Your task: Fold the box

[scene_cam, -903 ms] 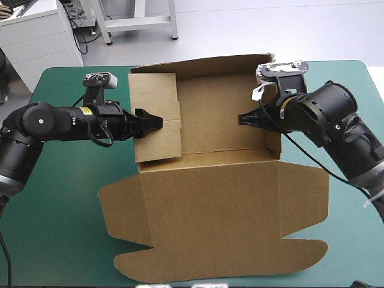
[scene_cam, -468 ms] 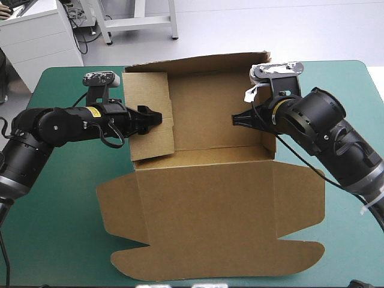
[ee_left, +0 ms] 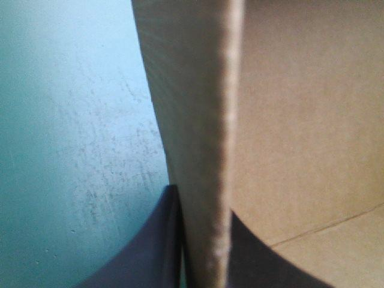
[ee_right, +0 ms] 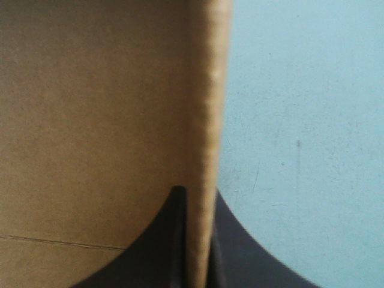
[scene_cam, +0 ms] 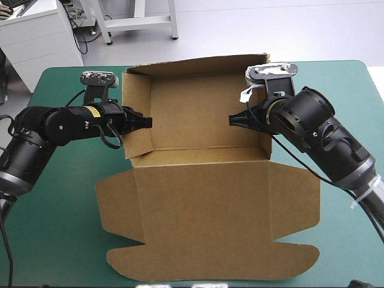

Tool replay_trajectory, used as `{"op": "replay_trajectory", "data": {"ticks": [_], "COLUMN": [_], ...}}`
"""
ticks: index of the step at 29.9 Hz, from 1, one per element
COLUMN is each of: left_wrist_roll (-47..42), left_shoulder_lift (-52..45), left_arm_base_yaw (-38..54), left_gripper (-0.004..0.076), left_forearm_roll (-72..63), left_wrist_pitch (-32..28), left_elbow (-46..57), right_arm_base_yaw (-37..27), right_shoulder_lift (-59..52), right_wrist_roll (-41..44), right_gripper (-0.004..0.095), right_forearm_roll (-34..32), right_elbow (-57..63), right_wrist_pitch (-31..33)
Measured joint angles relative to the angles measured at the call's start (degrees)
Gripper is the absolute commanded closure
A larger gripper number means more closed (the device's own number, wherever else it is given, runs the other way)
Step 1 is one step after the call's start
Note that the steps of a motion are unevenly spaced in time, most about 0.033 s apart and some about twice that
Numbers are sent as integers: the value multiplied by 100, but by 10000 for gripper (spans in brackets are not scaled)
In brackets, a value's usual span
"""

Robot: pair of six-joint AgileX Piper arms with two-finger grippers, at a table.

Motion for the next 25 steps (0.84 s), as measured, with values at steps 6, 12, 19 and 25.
{"op": "replay_trajectory", "data": {"ticks": [6,12,19,25], "left_wrist_roll": [-505,-649,-791,-1046], "left_shoulder_lift": [7,528,1456,2038], "left_arm_base_yaw": [-57,-74,-104,-132], "left_gripper": [756,756,756,756], "left_forearm_roll": [411,754,867,904], "left_wrist_pitch": [153,929,1466,1450], "left_elbow": [0,-524,-1065,-1081], "right_arm_base_yaw": [5,-117,-885,-1431], "right_shoulder_lift": [27,118,535,1111], "right_wrist_roll": [-57,-440,-1061,-1572], "right_gripper": [931,931,931,931], "right_forearm_roll": [102,522,1449,1982], "right_elbow": [0,0,10,10], "right_wrist_pitch": [0,0,0,-4]}}
